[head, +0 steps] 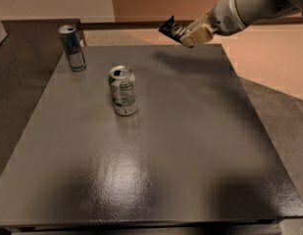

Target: Move rxbar chocolate near 7up can

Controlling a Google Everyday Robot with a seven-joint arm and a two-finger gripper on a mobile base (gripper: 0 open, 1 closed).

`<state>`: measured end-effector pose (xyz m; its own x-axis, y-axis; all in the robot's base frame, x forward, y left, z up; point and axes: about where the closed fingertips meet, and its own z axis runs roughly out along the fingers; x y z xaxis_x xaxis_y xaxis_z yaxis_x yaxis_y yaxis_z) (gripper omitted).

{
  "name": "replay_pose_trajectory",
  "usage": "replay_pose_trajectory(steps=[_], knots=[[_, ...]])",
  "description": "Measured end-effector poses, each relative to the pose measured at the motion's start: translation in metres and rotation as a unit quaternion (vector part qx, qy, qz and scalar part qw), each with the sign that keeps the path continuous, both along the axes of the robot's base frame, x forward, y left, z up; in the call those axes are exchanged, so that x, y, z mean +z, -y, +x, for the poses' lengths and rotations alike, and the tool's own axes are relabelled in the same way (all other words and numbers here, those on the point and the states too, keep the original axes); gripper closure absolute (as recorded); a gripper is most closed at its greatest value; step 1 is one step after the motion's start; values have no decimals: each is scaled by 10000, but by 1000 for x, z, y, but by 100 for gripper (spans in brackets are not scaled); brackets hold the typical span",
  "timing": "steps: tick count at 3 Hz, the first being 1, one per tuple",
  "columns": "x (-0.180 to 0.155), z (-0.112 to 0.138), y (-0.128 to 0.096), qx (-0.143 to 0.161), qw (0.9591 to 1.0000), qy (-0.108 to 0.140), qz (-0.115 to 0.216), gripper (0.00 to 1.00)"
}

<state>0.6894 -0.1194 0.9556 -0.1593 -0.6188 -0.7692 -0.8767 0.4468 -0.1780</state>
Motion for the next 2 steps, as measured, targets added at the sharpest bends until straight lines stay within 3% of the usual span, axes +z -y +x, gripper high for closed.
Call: replay_pose_trajectory(steps=[1, 2], knots=[[49, -16, 6, 200, 9994, 267, -52, 100], [49, -16, 6, 202, 9994, 266, -52, 100]])
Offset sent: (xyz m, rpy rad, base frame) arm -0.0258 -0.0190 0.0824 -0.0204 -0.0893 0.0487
